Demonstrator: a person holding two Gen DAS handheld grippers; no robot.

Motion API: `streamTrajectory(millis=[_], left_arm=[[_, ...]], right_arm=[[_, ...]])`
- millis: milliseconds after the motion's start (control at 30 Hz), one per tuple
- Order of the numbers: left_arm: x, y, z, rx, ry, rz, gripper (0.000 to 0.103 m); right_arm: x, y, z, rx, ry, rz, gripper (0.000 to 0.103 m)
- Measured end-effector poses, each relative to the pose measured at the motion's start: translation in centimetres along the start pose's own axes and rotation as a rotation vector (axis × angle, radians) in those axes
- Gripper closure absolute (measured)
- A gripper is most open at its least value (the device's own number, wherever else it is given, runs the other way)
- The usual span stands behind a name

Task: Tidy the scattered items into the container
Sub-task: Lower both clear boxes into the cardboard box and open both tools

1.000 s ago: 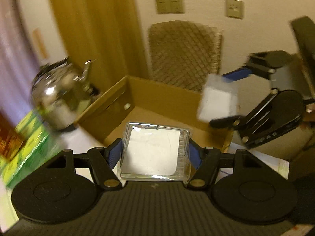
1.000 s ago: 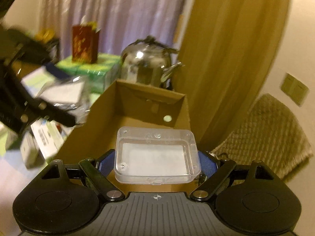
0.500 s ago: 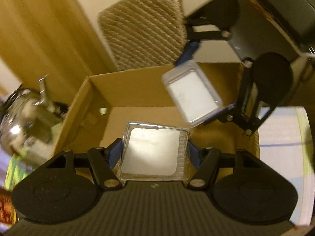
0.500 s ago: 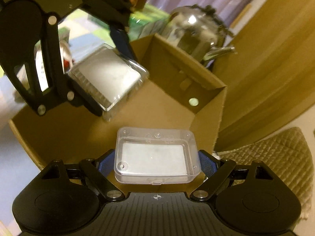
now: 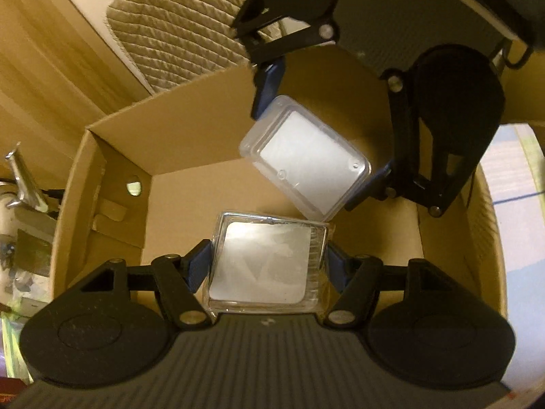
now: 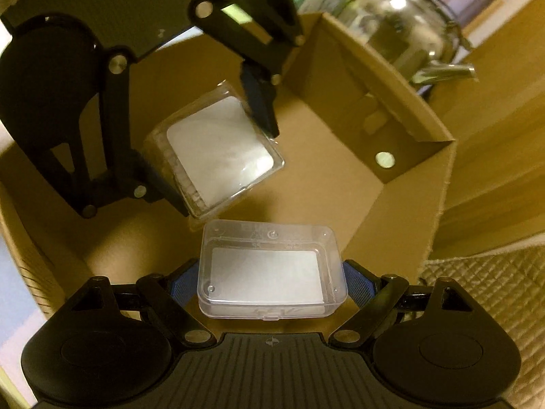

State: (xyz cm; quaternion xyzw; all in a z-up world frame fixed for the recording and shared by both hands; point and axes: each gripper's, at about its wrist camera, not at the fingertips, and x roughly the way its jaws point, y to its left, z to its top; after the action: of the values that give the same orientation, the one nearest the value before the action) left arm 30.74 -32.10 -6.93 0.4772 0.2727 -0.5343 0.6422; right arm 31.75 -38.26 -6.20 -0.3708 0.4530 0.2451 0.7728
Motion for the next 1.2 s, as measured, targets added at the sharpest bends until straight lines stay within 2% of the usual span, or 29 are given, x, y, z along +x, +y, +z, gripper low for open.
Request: streamTrajectory(millis=[267, 400, 500, 867, 1000, 1200], left_arm=[[2.0, -0.4, -0.4, 0.044, 0.054, -0.022, 0.037], [1.9, -0.2, -0.3, 0.044, 0.061, -0.033, 0.032], [2.1, -0.2, -0.2, 0.068, 0.072, -0.006, 0.029], [0.3, -0.2, -0.4, 0.047, 0.027, 0.015, 0.029], [-0.5, -0.2, -0.5, 0.029, 0.012, 0.023, 0.029], [-2.1, -0.2, -0.5, 0.004, -0.018, 0.055, 0.029]], right_arm=[[1.8, -0.2, 0.3, -0.024, 0.030, 0.041, 0.018], [2.6, -0.4, 0.5, -0.022, 0.045, 0.053, 0.018], [2.7, -0.3, 0.4, -0.022, 0.049, 0.055, 0.018], [2.3, 0.5, 0.4, -0.051, 0.037, 0.029, 0.017], [2.0, 0.6, 0.3, -0.055, 0.016, -0.014, 0.005], [0.1, 0.4, 0.4, -0.055, -0.008, -0.046, 0.005]])
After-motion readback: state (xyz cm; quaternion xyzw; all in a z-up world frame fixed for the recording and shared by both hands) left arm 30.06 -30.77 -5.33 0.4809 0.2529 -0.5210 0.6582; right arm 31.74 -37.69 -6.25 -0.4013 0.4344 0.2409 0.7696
